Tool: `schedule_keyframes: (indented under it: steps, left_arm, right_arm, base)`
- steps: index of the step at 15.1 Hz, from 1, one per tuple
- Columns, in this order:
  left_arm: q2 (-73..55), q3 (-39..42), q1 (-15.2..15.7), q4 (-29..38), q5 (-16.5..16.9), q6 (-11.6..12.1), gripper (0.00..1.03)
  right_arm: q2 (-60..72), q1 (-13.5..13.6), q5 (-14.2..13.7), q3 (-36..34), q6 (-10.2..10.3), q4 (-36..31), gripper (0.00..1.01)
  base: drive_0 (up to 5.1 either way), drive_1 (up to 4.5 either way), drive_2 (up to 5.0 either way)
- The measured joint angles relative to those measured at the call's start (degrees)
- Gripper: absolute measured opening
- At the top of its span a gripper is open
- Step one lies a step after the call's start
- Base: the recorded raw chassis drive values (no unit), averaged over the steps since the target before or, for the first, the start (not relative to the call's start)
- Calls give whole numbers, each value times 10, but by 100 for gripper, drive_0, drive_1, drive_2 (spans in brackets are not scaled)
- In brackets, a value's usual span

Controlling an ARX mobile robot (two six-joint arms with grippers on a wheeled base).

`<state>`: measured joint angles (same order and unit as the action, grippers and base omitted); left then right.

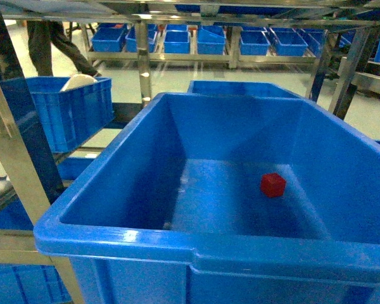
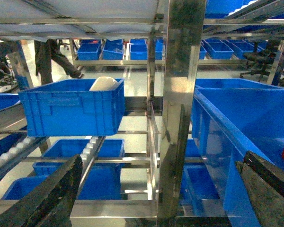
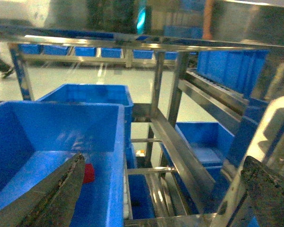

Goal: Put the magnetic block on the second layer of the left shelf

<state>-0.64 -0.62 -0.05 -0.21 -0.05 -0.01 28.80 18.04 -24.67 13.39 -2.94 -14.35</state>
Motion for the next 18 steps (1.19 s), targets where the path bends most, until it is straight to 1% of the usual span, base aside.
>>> schedule_keyframes:
  steps: [1, 2, 3, 4, 5, 6, 8, 10, 11, 12, 15, 16, 18]
  left_arm:
    - [0, 0, 0, 0, 0, 0, 98]
    - [0, 0, 0, 0, 0, 0, 98]
    - [0, 0, 0, 0, 0, 0, 98]
    - [0, 0, 0, 0, 0, 0, 98]
    - [0, 0, 0, 0, 0, 0, 98]
    - [0, 0, 0, 0, 0, 0, 98]
    - [0, 0, 0, 0, 0, 0, 98]
    - [0, 0, 0, 0, 0, 0, 98]
    - [0, 0, 0, 0, 0, 0, 98]
    - [0, 0, 0, 0, 0, 0, 98]
    - [0, 0, 0, 0, 0, 0, 98]
    - [0, 0, 0, 0, 0, 0, 98]
    - [0, 0, 0, 0, 0, 0, 98]
  right_arm:
    - [-64, -49, 102, -19, 17, 34, 79]
    - [-108, -96, 160, -57, 21, 39, 43]
    - [-117, -104, 169, -64, 21, 41, 34]
    - [-128, -128, 204, -71, 21, 49, 23]
    - [-140, -172, 239, -79, 21, 51, 12]
    - [-147, -186, 238, -84, 21, 53, 3]
    - [-163, -181, 247, -95, 23, 60, 2]
    - [-177, -181, 247, -101, 23, 64, 2]
    - [-185, -181, 247, -102, 23, 77, 2]
    - [-248, -181, 247, -110, 23, 149, 2]
    - [-286, -181, 247, -124, 23, 143, 2]
    - [-284, -181, 246, -126, 23, 152, 2]
    - [-285, -181, 247, -126, 23, 143, 2]
  base:
    - [0, 0, 0]
    - [0, 0, 0]
    - [0, 0, 0]
    - [0, 0, 0]
    - [0, 0, 0]
    - [0, 0, 0]
    - [0, 0, 0]
    - [0, 0, 0]
    - [0, 0, 0]
    - [0, 0, 0]
    - [0, 0, 0]
    - [0, 0, 0]
    - [0, 0, 0]
